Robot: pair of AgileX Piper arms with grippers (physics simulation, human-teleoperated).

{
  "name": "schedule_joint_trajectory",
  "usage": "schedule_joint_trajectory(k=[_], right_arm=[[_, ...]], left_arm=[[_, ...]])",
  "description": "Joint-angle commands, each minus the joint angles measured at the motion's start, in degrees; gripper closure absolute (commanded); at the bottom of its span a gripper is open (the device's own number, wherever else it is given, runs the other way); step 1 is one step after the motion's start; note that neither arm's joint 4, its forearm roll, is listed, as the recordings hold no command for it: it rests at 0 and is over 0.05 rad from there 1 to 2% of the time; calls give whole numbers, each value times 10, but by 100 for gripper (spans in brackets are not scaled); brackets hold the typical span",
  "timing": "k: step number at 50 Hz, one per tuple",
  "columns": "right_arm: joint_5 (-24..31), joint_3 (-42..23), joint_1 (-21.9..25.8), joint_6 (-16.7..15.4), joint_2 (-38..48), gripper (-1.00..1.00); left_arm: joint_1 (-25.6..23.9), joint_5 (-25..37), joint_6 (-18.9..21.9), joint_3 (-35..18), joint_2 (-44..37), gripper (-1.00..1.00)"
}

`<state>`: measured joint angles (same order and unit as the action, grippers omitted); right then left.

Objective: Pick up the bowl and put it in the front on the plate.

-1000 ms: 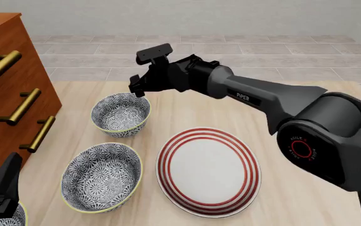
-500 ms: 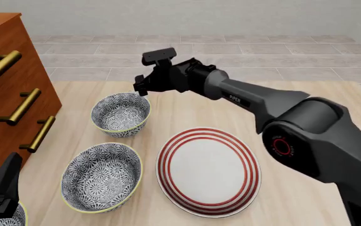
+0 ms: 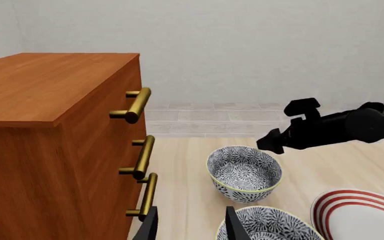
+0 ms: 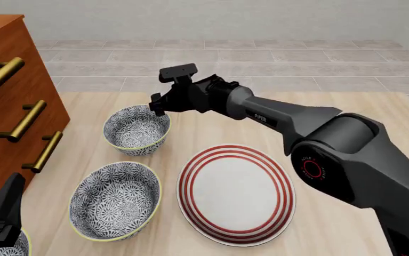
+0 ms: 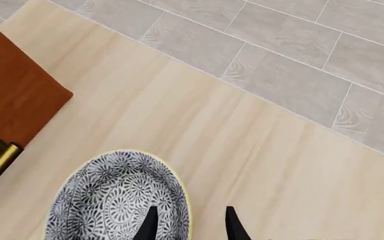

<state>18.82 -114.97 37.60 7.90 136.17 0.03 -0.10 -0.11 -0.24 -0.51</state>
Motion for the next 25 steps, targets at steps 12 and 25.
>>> schedule_joint_trajectory(k=[12,25], right_arm=[[-12,16,11,5,11,-100],[-13,15,12,6,20,-100]], left_arm=[[0,0,1,0,1,-100],[0,0,1,0,1,-100]])
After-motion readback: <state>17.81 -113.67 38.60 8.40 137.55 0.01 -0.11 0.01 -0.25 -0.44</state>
